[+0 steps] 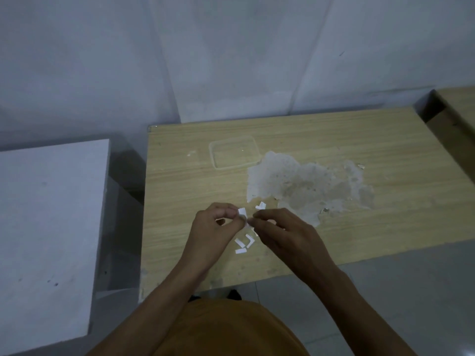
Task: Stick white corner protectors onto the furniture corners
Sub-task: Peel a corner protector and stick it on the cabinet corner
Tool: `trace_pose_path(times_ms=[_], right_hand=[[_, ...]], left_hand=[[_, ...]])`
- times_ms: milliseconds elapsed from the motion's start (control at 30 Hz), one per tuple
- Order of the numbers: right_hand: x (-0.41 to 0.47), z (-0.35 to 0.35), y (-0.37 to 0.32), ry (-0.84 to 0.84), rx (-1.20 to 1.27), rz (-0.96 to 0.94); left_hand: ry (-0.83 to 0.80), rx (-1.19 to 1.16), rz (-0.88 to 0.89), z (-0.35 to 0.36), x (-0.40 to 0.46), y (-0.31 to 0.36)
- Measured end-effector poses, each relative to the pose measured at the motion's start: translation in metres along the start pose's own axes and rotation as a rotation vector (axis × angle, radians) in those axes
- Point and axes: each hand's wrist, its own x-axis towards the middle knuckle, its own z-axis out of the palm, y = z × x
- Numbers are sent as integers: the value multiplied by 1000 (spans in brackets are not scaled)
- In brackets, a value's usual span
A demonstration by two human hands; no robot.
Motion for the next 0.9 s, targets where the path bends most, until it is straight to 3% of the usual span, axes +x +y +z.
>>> trace_pose_path(times_ms=[200, 333, 467, 600, 900], right_hand=[[23, -22, 1, 121, 107, 81], [36, -38, 0, 55, 155, 128], [44, -47, 0, 5, -14, 66], [46, -43, 4, -17, -29, -45], [27, -19, 7, 73, 537, 254]], left_hand=[[10, 86, 199, 4, 15, 31], [-7, 215, 283, 4, 20, 40], [-16, 305, 326, 2, 21, 42], [-43, 227, 232, 3, 24, 39], [-92, 126, 37, -2, 22, 16]])
